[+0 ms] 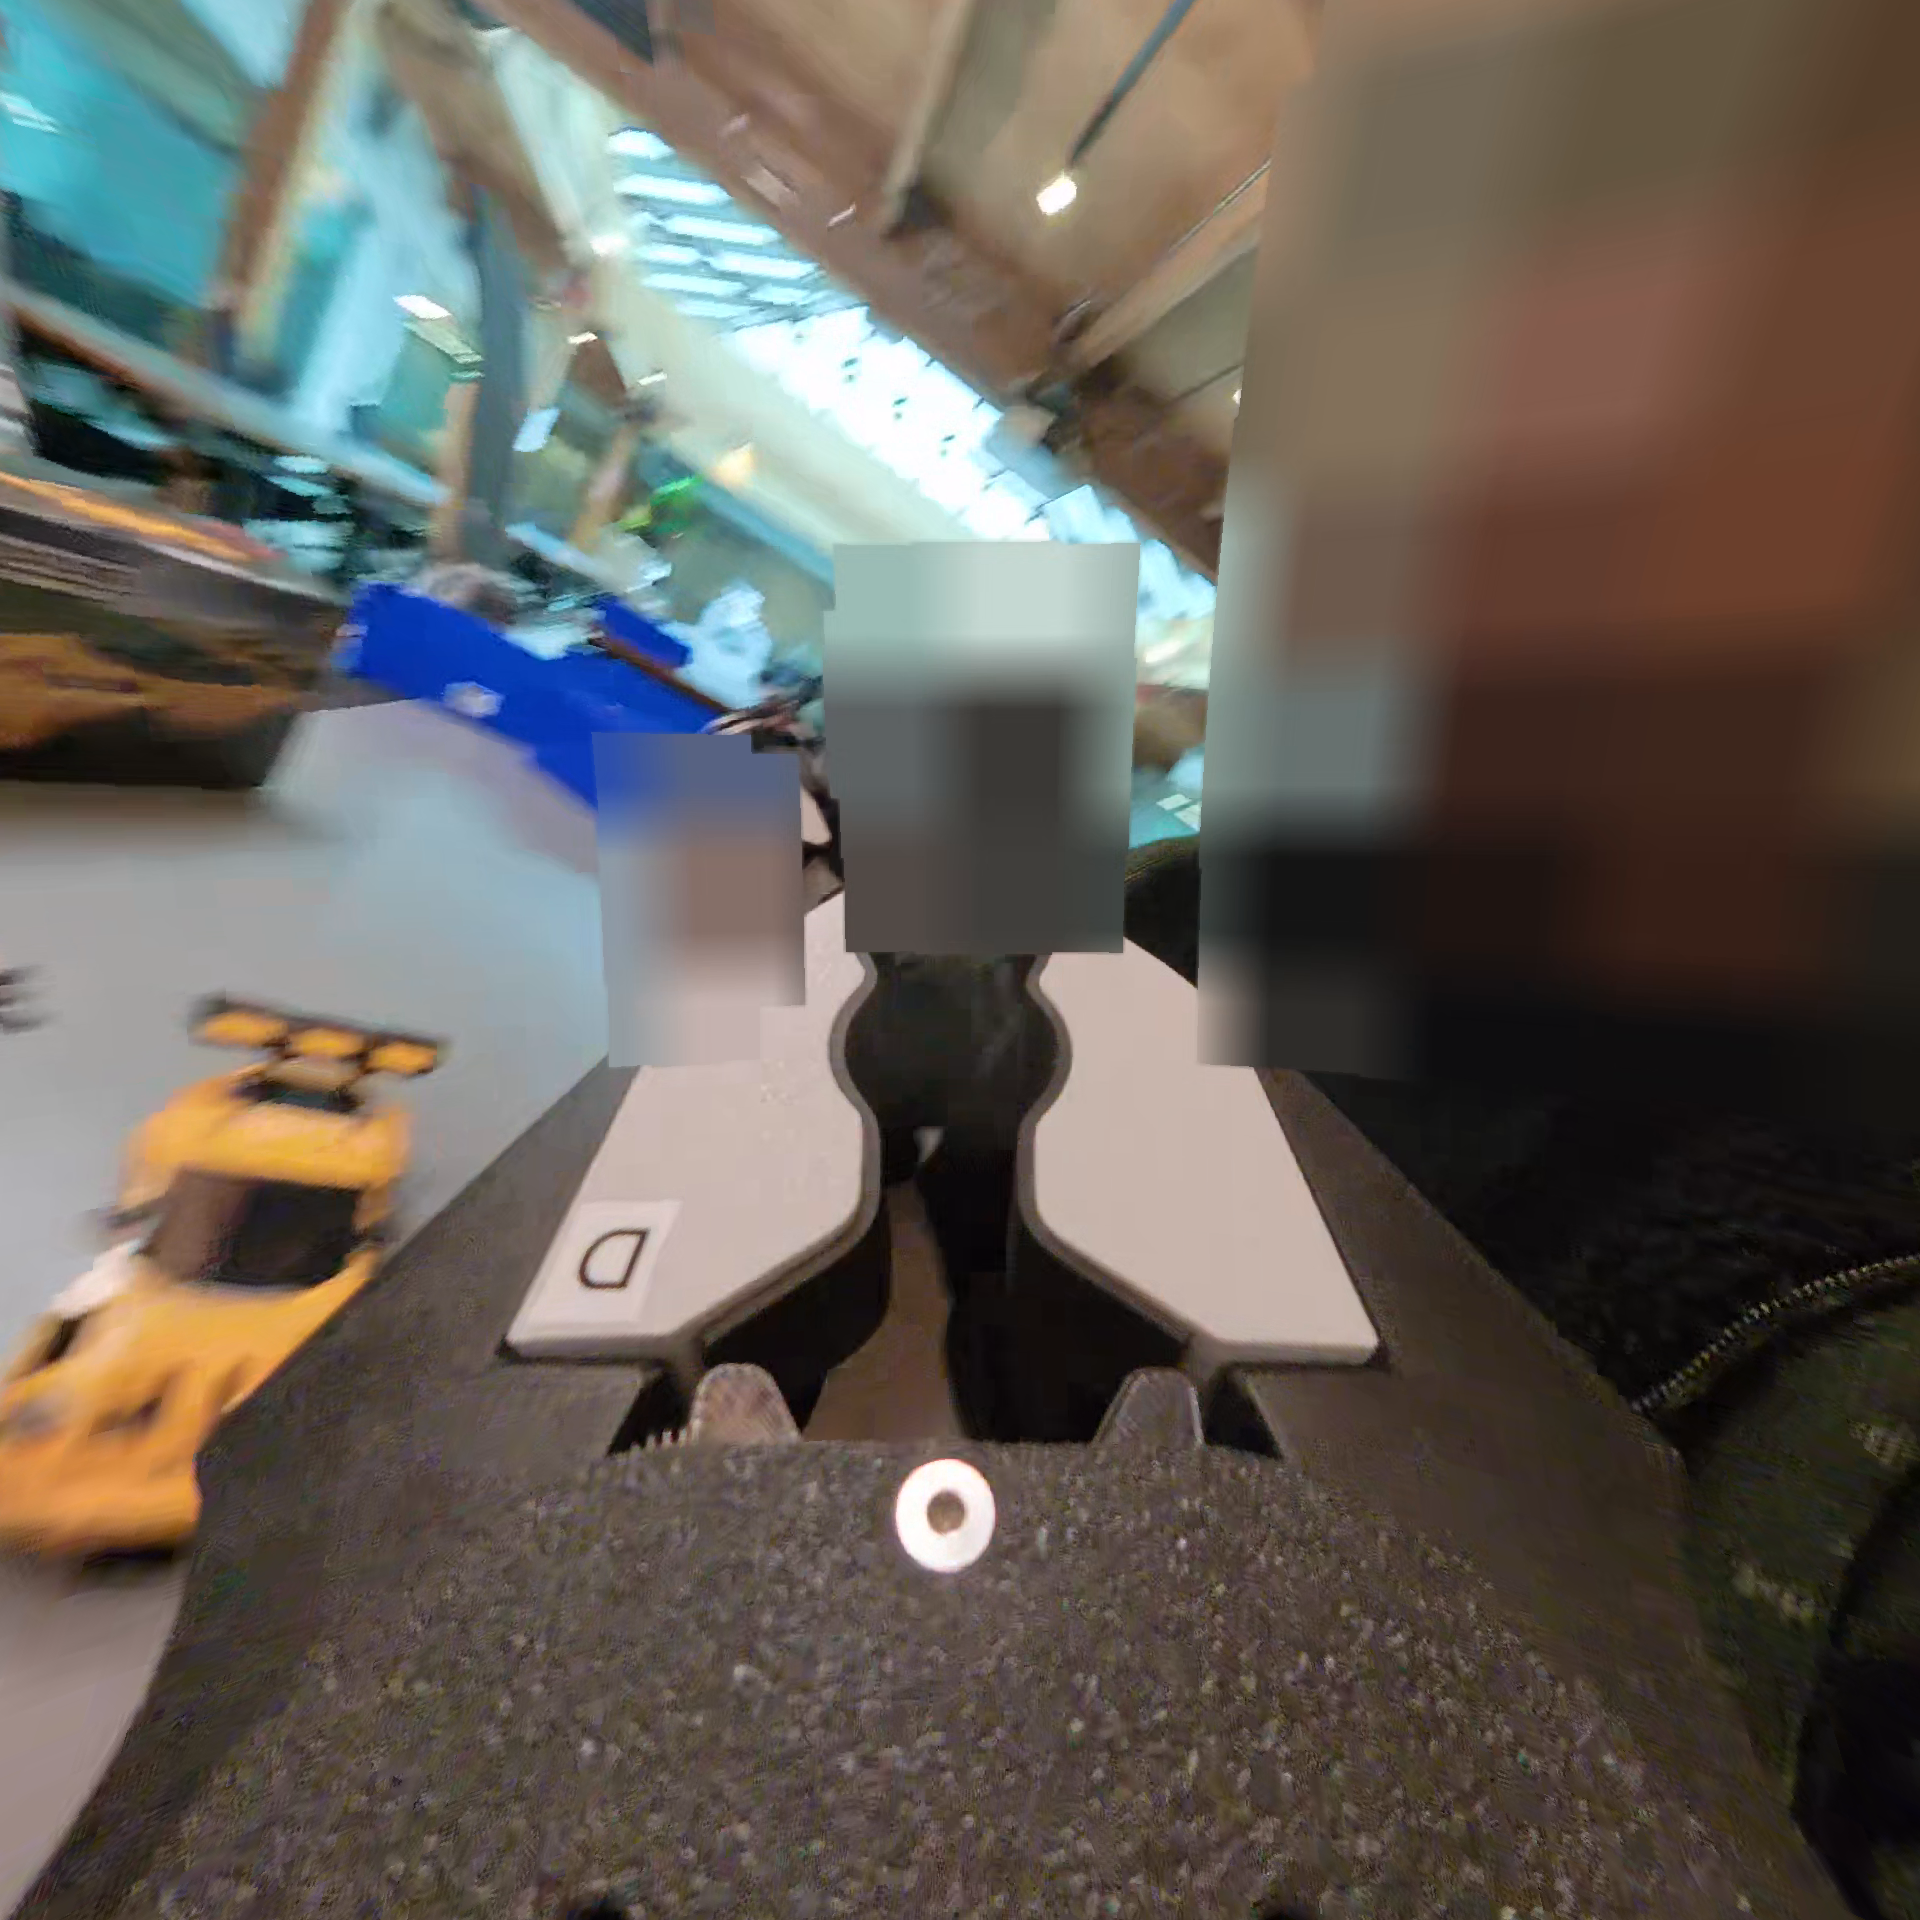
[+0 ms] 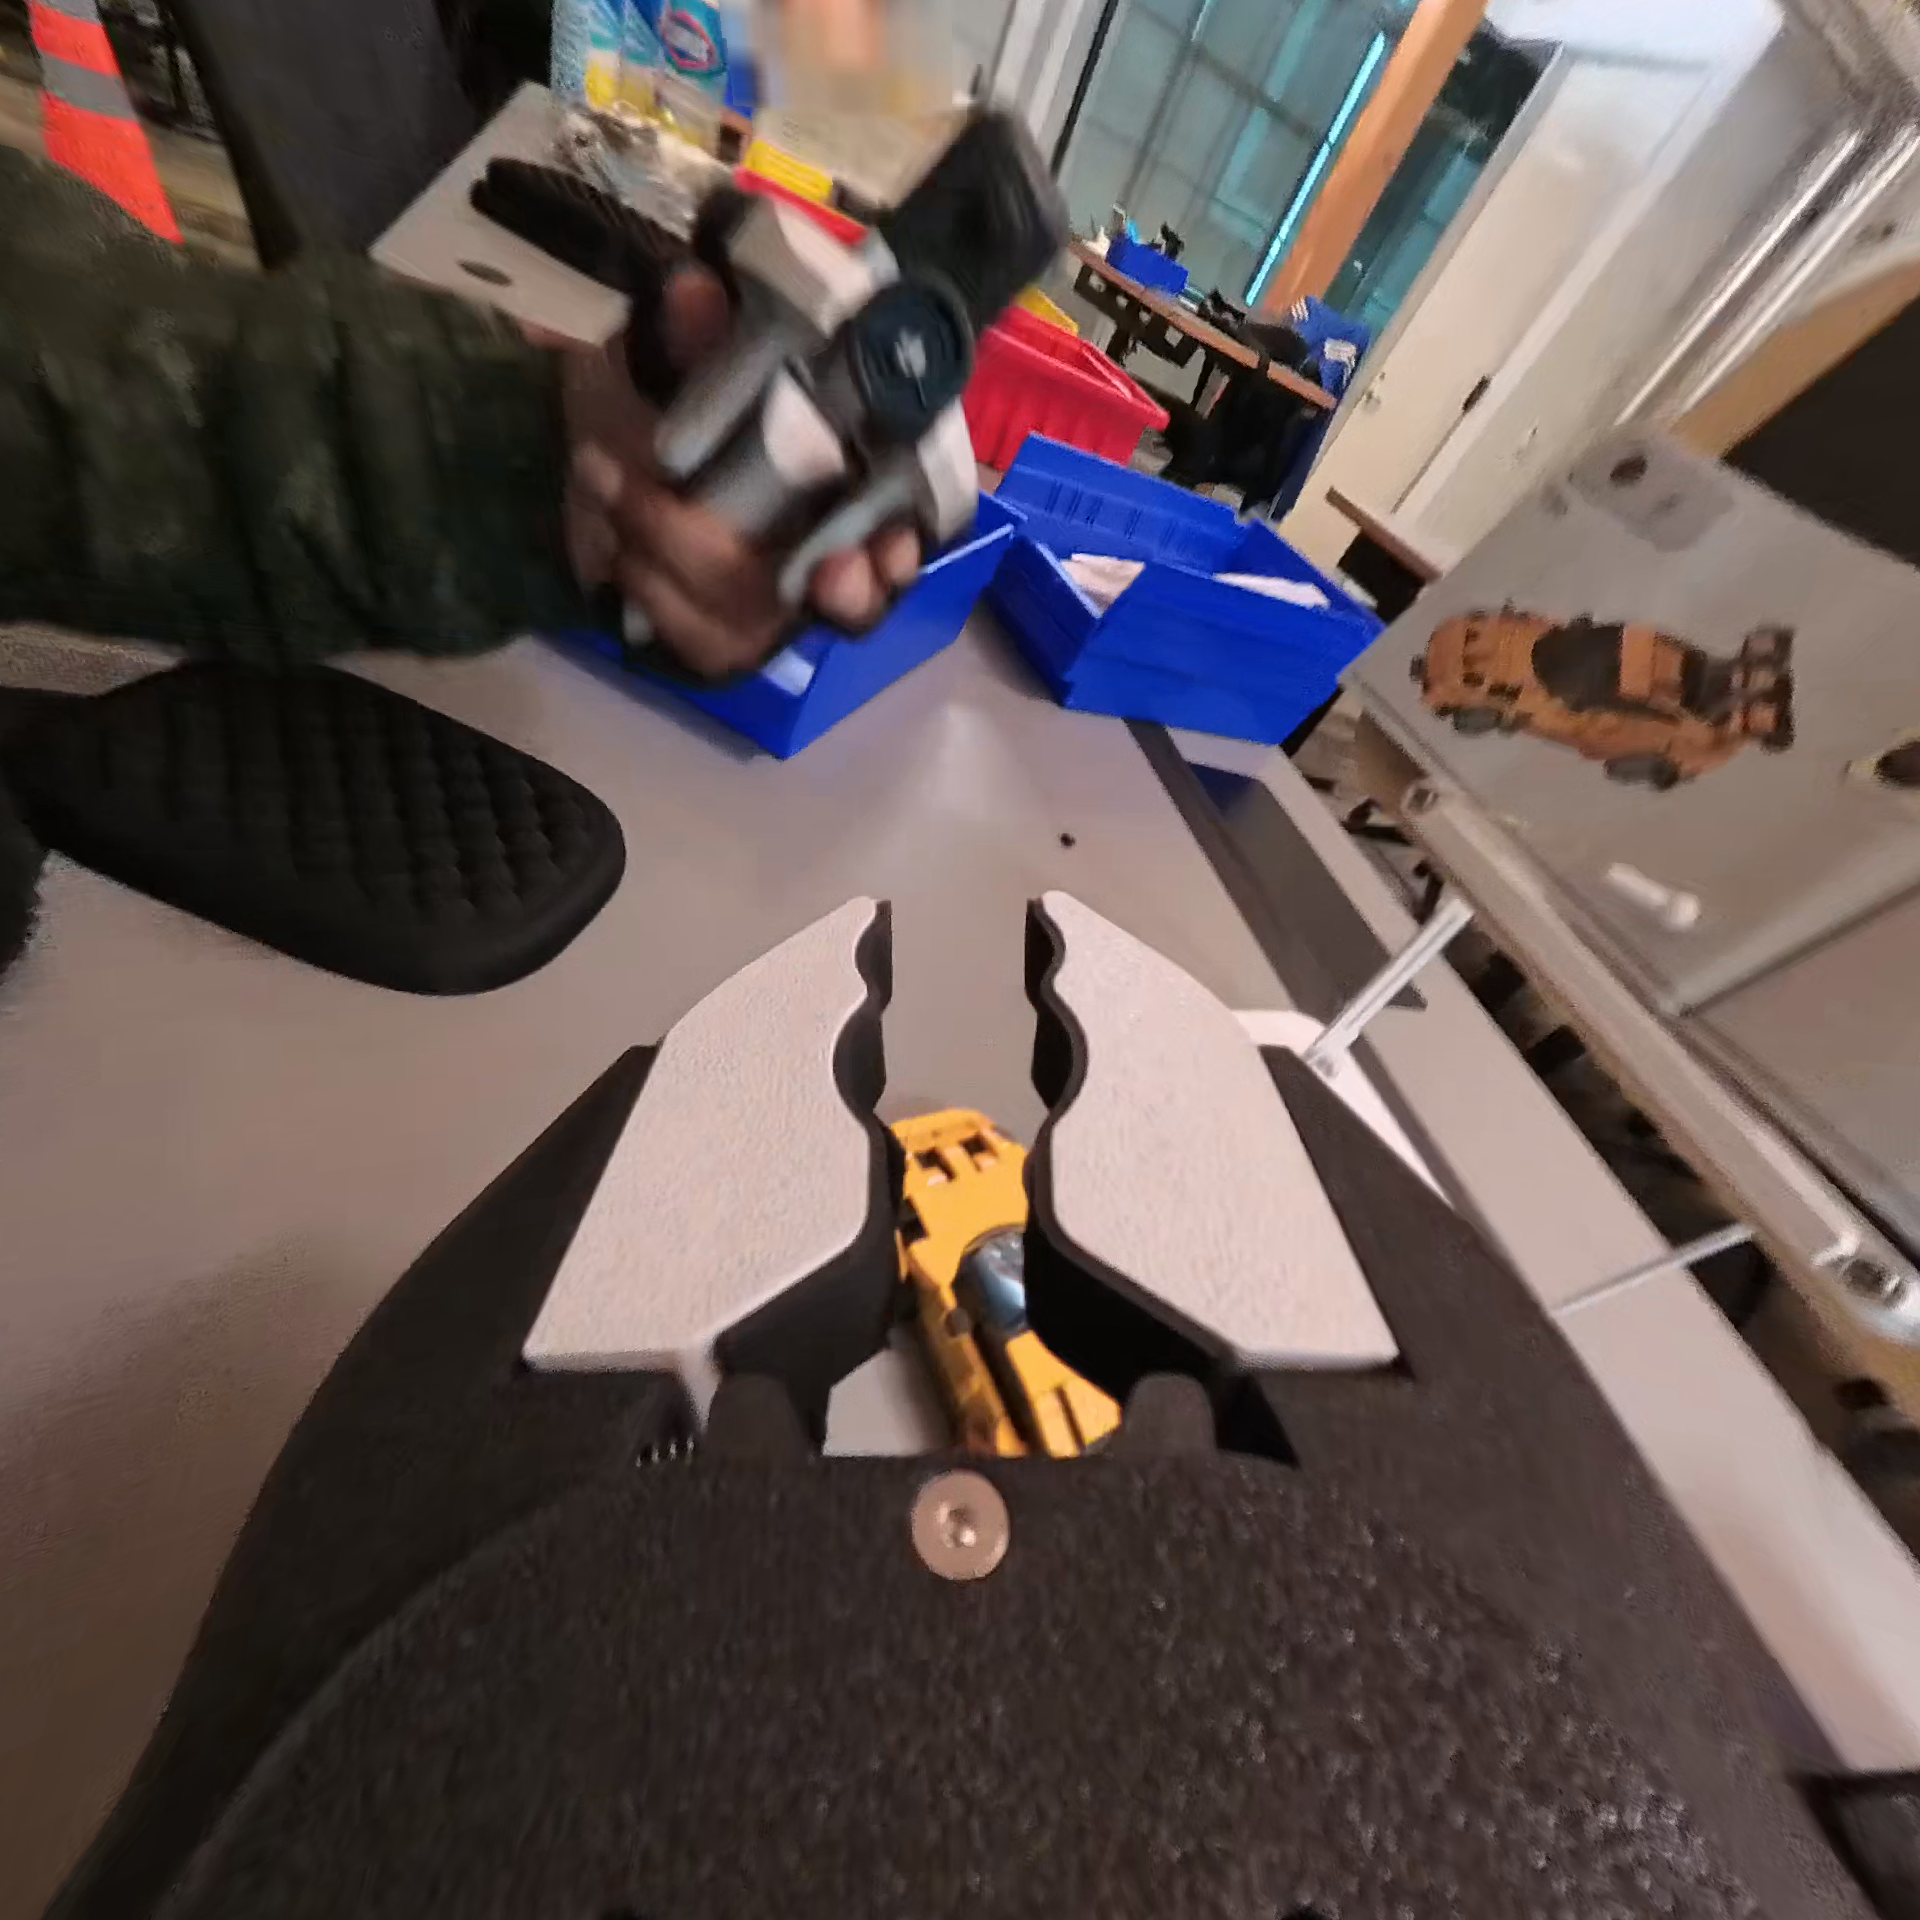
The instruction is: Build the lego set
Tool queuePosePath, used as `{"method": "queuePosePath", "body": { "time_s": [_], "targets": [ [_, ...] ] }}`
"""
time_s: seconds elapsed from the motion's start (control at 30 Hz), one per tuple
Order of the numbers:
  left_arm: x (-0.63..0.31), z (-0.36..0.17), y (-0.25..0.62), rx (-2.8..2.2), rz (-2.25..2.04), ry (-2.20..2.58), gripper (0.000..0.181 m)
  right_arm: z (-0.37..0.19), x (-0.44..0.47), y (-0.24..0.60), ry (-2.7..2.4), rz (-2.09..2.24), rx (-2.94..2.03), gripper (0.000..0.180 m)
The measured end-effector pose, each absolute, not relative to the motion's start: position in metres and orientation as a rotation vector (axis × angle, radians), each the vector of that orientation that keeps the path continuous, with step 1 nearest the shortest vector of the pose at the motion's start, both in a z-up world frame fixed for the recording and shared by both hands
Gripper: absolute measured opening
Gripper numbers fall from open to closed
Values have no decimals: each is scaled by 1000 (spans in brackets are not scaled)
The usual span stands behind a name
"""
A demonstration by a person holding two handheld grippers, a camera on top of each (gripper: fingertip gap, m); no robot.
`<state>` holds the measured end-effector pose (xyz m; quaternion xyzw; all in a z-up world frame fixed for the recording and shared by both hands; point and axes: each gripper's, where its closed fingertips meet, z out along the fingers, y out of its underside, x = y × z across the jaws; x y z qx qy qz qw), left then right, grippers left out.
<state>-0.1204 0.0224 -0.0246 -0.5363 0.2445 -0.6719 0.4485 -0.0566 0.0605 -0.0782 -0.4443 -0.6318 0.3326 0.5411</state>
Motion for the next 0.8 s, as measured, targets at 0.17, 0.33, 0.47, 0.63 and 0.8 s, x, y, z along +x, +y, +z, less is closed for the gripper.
{"method": "queuePosePath", "body": {
  "time_s": [0.17,0.33,0.47,0.63,0.8],
  "targets": [
    [-73,-39,41,-1165,-1986,509,21,-60,-58,56,-1504,733,-992,29],
    [-40,-67,45,-1318,-2010,556,21,-70,-52,53,-1542,706,-979,29],
    [-25,-86,44,-1441,-2005,568,21,-93,-45,53,-1602,639,-974,25],
    [-14,-116,53,-1675,-1798,598,21,-123,-33,62,-1583,608,-1022,25],
    [-3,-130,56,-1791,-1747,553,27,-136,-24,66,-1475,534,-976,25]
  ]
}}
